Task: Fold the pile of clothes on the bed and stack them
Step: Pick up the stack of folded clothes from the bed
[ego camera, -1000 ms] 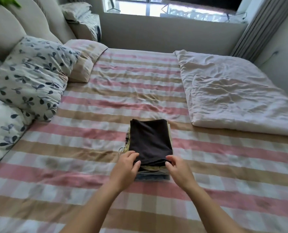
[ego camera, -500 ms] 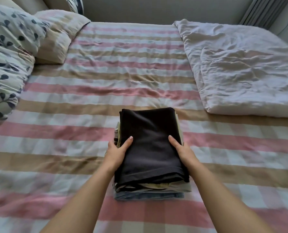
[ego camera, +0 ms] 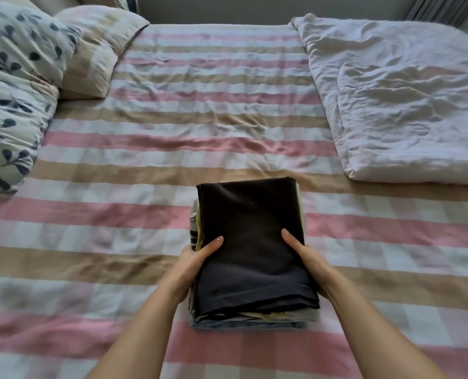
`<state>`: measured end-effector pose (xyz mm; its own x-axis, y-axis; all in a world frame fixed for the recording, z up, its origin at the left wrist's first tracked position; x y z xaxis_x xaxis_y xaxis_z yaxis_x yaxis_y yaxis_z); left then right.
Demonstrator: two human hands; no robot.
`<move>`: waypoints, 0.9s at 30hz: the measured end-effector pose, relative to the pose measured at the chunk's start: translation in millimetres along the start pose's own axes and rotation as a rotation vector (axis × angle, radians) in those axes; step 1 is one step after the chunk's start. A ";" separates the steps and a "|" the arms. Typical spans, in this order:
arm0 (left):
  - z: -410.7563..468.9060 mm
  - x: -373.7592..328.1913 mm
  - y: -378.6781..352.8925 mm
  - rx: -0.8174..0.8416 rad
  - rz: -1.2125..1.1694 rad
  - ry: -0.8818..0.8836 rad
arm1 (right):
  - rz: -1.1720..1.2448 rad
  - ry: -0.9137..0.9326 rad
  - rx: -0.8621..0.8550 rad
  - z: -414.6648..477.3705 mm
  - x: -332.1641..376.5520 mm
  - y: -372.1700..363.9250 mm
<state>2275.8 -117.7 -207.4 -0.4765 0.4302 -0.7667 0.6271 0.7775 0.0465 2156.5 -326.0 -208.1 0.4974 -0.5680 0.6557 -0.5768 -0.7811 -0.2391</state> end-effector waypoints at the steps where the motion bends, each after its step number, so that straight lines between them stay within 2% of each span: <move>1: -2.7 0.9 -0.2 -0.010 -0.004 -0.009 | 0.003 -0.004 0.027 -3.0 -0.7 1.0; 4: -17.0 3.4 -4.0 -0.071 -0.011 -0.023 | 0.042 0.019 0.071 -19.5 -5.0 -0.3; 7: -43.6 9.0 -14.0 -0.104 -0.023 -0.091 | 0.076 0.052 0.036 -48.5 -17.0 -2.0; 9: -66.3 18.8 -21.6 -0.106 -0.054 -0.074 | 0.036 0.069 -0.012 -72.2 -27.1 -1.2; 15: -158.4 70.2 -57.6 -0.022 -0.054 -0.028 | -0.073 0.027 -0.097 -168.1 -75.1 19.4; 20: -233.8 106.4 -88.4 -0.025 0.019 0.087 | -0.027 0.011 -0.172 -255.8 -121.2 44.9; 27: -312.8 114.2 -138.7 0.090 0.156 0.075 | 0.104 -0.025 -0.282 -358.6 -168.0 86.1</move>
<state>1941.7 -33.0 -101.1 -0.4117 0.5776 -0.7049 0.7477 0.6563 0.1011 1790.9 -204.9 -82.0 0.4396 -0.6504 0.6195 -0.7811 -0.6173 -0.0939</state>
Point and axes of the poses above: each hand's wrist, its own z-axis towards the middle knuckle, its own y-axis out of the back of the hand, x = y × z, the point moved 2 cm from there along z, towards the middle knuckle, and after that the axes turned 12 degrees about z, right-handed, at the moved point
